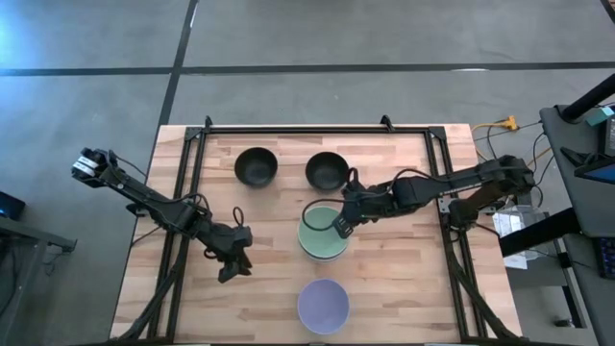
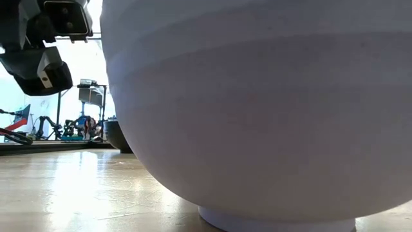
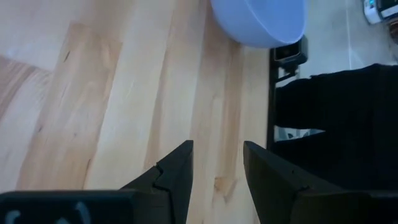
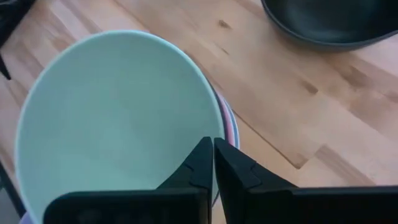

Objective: Nest bowls inside each other
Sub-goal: Stack the purple bowl on top of the light green bowl

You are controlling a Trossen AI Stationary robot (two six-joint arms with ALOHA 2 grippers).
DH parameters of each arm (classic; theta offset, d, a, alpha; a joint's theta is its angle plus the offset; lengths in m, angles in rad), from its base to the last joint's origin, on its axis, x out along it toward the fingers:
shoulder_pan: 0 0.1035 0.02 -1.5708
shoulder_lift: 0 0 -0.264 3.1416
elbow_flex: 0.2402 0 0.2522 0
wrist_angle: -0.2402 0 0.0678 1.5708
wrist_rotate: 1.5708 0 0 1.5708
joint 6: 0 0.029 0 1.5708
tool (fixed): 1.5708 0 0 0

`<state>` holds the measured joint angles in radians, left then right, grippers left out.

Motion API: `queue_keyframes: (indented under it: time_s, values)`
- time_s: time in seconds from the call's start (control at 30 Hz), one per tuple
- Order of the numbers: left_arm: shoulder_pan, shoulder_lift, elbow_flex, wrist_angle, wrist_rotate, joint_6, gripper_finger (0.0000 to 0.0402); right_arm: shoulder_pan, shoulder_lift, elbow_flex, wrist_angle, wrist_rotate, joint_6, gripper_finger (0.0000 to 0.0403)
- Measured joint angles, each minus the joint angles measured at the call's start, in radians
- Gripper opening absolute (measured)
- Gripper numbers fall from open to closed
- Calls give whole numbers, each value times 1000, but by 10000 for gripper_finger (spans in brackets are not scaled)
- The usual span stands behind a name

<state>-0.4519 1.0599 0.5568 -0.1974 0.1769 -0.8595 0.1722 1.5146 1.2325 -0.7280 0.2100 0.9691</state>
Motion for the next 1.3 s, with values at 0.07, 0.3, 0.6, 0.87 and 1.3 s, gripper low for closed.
queue_keyframes:
  time_s: [0.07, 0.3, 0.6, 0.87, 1.3]
  values:
    - [0, 0, 0, 15, 0, 0, 125, 1, -1, 2, 8, -2, 0, 9]
    - [0, 0, 0, 18, 1, -1, 125, 3, -3, 58, 11, -1, -47, 9]
    - [2, 0, 14, 13, -28, -2, 125, 142, -9, 106, 14, -63, -270, 9]
    - [34, -2, 213, 138, -350, 242, 125, 277, -9, 69, 10, 12, -164, 9]
    - [155, 291, 361, 127, -390, 586, 125, 362, -20, 65, 2, 72, 8, 9]
